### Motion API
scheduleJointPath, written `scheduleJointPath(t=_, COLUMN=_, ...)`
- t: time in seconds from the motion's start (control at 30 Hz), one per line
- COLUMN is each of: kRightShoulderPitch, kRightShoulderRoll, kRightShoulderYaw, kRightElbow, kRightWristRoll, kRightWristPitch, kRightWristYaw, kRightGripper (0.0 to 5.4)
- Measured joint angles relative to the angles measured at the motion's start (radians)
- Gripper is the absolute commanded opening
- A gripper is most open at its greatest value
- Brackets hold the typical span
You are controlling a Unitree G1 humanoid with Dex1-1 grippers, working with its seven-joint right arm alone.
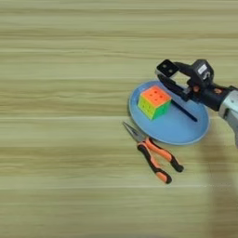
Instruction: Move the objects on the table
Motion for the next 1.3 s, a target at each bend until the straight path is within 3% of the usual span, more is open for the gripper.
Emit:
scheduleJointPath(t=0.37, kRightShoulderPitch=-0.032, kRightShoulderRoll=-0.081, kRightShoulderYaw=-0.037, kRightElbow=0.182, kRightWristRoll=-0.022, kRightWristPitch=-0.062, kRightWristYaw=-0.017, kRightGripper=2.5)
scheduleJointPath(t=0.67, kRightShoulderPitch=-0.043, kRightShoulderRoll=-0.088, kRightShoulderYaw=-0.029, kRightElbow=0.288, kRightWristRoll=-0.046, kRightWristPitch=-0.11, kRightWristYaw=-0.009, kRightGripper=2.5)
scheduleJointPath(t=1.3, kRightShoulderPitch=-0.043, kRightShoulderRoll=-0.095, kRightShoulderYaw=0.022, kRightElbow=0.376, kRightWristRoll=-0.114, kRightWristPitch=-0.15, kRightWristYaw=0.028, kRightGripper=2.5)
